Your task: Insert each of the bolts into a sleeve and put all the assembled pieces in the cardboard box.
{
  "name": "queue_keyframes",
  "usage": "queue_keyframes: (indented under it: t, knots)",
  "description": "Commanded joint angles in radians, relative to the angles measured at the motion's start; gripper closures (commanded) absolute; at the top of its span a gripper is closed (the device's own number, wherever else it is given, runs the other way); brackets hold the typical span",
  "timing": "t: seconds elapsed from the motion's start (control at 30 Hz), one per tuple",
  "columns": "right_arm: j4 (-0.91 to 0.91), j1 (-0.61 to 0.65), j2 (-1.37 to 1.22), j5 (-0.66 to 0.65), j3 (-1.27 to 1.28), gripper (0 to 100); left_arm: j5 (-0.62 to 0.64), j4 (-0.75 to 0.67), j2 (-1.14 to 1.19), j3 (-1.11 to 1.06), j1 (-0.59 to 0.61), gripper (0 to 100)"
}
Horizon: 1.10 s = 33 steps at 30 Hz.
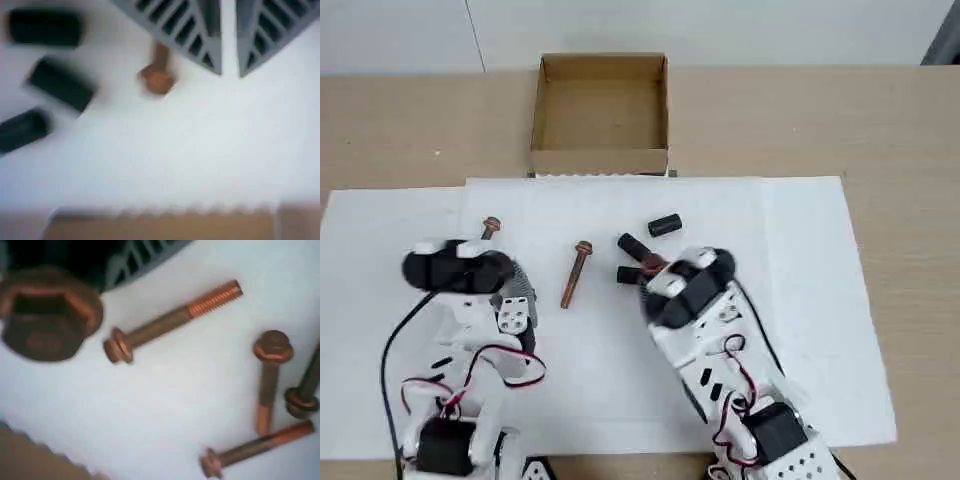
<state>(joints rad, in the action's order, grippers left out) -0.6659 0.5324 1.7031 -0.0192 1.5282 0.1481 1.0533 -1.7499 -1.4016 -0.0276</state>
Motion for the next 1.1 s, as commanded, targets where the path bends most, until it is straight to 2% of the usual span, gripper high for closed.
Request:
queue_keyframes:
  t: [0.0, 0.13, 0.23, 0.47, 0.7, 0.87, 1.07]
  knots:
    - [-0.035, -0.065, 0.005, 0.061, -0.066, 99.5, -0.023, 0.0, -0.008, -0.056, 0.046, 99]
    - [-0.088, -0.081, -0.016, 0.097, -0.129, 99.5, -0.023, -0.002, -0.009, -0.116, 0.048, 99]
    - [-0.105, -0.082, -0.137, 0.103, -0.219, 99.5, -0.023, 0.003, -0.009, -0.125, 0.051, 99]
    - [-0.054, -0.088, -0.671, 0.106, -0.6, 99.5, -0.025, -0.002, -0.009, -0.171, 0.049, 99]
    - [0.038, -0.153, -1.191, 0.1, -1.026, 99.5, -0.025, -0.003, -0.009, -0.197, 0.049, 99]
    - [0.039, -0.188, -1.527, 0.097, -1.395, 99.5, -0.046, -0.002, -0.009, -0.209, 0.049, 99]
    - [0.039, -0.188, -1.888, -0.008, -1.815, 99.5, -0.068, -0.002, -0.009, -0.209, 0.049, 99]
